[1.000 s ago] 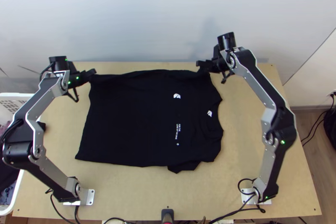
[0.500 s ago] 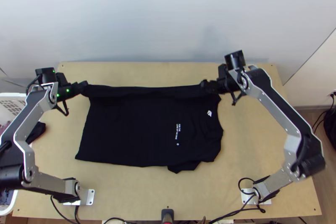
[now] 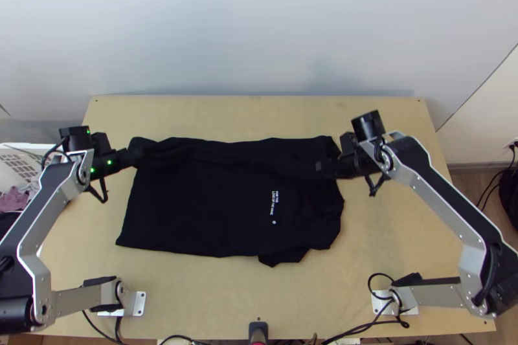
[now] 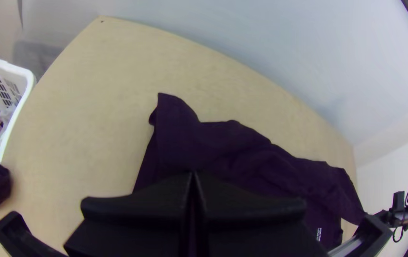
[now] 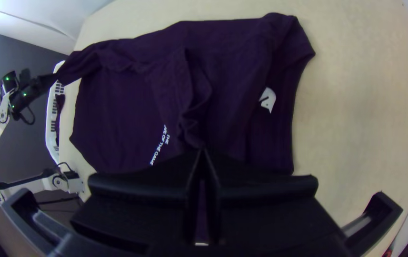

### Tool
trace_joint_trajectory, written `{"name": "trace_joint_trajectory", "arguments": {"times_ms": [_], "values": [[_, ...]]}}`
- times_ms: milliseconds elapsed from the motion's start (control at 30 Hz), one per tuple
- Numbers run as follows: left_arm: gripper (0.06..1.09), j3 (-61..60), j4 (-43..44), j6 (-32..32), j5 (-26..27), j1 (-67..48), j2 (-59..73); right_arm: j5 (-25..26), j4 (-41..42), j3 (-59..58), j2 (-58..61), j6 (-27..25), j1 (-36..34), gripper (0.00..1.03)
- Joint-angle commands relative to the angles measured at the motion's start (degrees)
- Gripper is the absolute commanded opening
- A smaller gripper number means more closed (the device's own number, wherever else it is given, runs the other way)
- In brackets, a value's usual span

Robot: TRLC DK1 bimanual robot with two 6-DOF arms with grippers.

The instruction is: Fold the t-shirt

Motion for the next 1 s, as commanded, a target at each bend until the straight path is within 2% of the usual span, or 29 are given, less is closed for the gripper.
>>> {"name": "trace_joint_trajectory", "arguments": {"times_ms": [0, 600, 967], "values": [[0.10, -4.60, -1.83, 1.06, 0.11, -0.13, -4.72, -1.21, -1.26, -7.38, -4.34, -1.23, 0.41, 0.03], [0.10, -14.80, -2.71, 4.31, 0.03, 1.63, -12.46, -1.30, -2.23, -17.49, -10.23, -2.64, -0.03, 0.03], [0.10, -14.54, 1.42, 8.01, 0.03, 7.52, -9.29, -1.38, -1.18, -20.21, -12.25, -4.83, -8.02, 0.03]]}}
